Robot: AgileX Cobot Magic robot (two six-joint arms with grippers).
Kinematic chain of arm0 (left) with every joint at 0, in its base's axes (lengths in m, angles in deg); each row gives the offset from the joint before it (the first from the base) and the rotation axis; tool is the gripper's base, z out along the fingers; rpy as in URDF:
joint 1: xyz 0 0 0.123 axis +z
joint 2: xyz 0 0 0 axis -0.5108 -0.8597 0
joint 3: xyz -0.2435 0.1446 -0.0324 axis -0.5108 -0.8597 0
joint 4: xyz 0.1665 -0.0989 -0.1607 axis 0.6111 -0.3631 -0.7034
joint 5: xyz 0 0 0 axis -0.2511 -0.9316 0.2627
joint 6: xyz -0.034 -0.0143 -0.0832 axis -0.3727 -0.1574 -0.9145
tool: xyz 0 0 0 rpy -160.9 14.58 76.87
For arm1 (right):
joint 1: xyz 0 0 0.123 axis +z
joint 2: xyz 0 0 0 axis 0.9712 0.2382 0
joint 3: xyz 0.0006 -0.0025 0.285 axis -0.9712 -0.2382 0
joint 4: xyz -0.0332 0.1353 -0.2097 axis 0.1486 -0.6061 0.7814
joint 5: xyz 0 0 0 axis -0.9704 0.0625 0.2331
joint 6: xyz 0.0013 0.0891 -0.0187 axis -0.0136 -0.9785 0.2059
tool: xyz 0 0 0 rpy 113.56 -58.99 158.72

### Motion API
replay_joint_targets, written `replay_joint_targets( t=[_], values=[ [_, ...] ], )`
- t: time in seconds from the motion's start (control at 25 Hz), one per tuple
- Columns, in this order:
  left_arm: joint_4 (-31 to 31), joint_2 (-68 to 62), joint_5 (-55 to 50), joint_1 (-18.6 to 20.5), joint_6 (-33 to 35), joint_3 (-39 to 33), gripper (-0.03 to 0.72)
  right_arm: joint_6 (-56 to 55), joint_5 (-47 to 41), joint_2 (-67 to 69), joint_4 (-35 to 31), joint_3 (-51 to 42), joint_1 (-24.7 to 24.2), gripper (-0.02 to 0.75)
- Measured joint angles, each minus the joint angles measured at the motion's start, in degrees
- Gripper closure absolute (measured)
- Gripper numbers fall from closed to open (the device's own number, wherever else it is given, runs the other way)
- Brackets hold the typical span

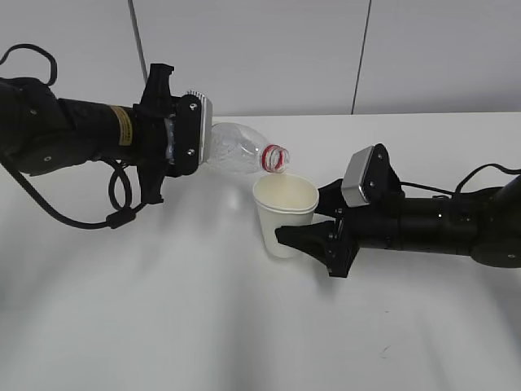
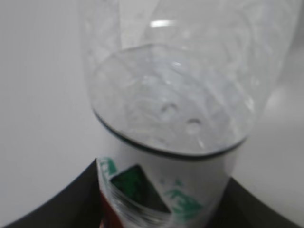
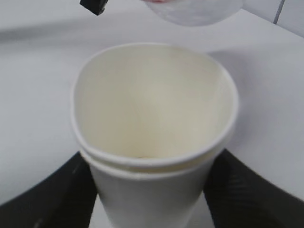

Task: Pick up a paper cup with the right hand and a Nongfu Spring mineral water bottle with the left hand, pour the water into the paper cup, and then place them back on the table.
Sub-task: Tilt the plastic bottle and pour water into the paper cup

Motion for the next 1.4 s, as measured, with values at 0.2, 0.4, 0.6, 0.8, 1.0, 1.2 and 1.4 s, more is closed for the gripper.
replay_joint_targets(
  t=[0.2,0.4,0.6,0.8,1.0,1.2,1.4],
  values=[
    [-3.57,0.00,0.00,0.00,4.44,0.00,0.323,0.00,0.00,0.00,0.95,0.00,0.04,0.253],
    [-10.83,0.00,0.73,0.00,13.67,0.00,0.323,-0.02,-0.38,0.00,1.04,0.00,0.04,0.253],
    [-17.09,0.00,3.34,0.00,21.15,0.00,0.323,-0.02,-0.72,0.00,1.16,0.32,0.04,0.253],
    [-17.72,0.00,6.13,0.00,23.25,0.00,0.323,-0.13,-0.72,0.00,1.16,0.55,0.04,0.253],
    [-17.72,0.00,6.69,0.00,25.94,0.00,0.323,-0.13,-0.74,0.00,0.48,0.55,0.04,0.253],
    [-17.72,0.00,6.74,0.00,27.09,0.00,0.323,-0.13,-0.74,0.00,0.12,0.55,0.04,0.253],
    [-17.72,0.00,6.98,0.00,27.79,0.00,0.323,-0.13,-0.74,0.00,0.08,0.55,0.04,0.253]
  ],
)
